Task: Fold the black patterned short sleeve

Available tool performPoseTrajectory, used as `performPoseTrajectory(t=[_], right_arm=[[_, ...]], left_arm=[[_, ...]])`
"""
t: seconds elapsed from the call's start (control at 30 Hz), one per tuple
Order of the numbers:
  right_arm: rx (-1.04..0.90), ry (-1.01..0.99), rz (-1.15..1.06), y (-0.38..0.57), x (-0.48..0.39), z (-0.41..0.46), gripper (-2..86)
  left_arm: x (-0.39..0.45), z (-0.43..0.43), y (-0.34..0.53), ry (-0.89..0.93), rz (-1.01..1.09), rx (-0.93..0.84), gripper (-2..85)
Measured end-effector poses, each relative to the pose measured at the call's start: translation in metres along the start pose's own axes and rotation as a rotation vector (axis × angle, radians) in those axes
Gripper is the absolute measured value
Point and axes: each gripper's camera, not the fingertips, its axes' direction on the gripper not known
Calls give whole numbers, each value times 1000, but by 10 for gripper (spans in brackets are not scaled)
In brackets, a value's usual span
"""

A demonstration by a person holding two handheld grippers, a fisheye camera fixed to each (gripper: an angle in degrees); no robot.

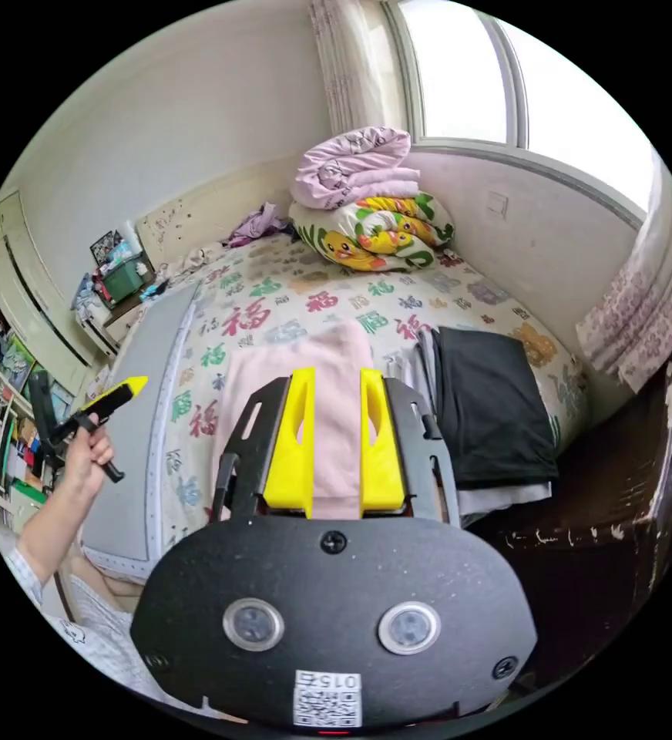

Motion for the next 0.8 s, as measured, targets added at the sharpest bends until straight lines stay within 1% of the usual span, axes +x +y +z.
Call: performPoseTrajectory(t=[0.1, 0.17, 0.23, 0.27, 0.3, 0.33, 0.4, 0.43, 0.47, 0.5, 0.57, 0.7, 0.8], right_arm=[[-11, 109, 131, 61, 58, 30, 92], [-19, 126, 212, 91, 88, 43, 94], [-39, 135, 255, 113, 107, 56, 98], [-57, 141, 255, 123, 114, 66, 104], [-77, 144, 242, 130, 116, 76, 112], [-89, 141, 235, 133, 116, 82, 117], [-157, 109, 221, 137, 114, 110, 146], [-184, 104, 215, 137, 112, 118, 146], [-219, 132, 198, 138, 106, 131, 147], [-217, 212, 182, 140, 98, 134, 125], [-190, 290, 180, 142, 91, 130, 91], [-53, 188, 284, 151, 104, 85, 54], [46, 143, 280, 146, 105, 35, 49]], left_arm=[[51, 51, 6, 13, 170, -97, 29], [85, 86, 9, 20, 277, -165, 25], [116, 139, 19, -49, 367, -283, 21], [121, 153, 22, -66, 375, -318, 20], [125, 170, 31, -113, 373, -315, 17], [128, 176, 38, -129, 380, -264, 15], [132, 185, 42, -153, 371, -268, 12], [133, 191, 42, -150, 370, -282, 9], [132, 193, 41, -143, 369, -289, 9], [129, 197, 40, -123, 359, -304, 7], [124, 200, 38, -95, 351, -316, 5], [114, 200, 43, -70, 332, -306, 3], [107, 196, 47, -71, 310, -301, 3]])
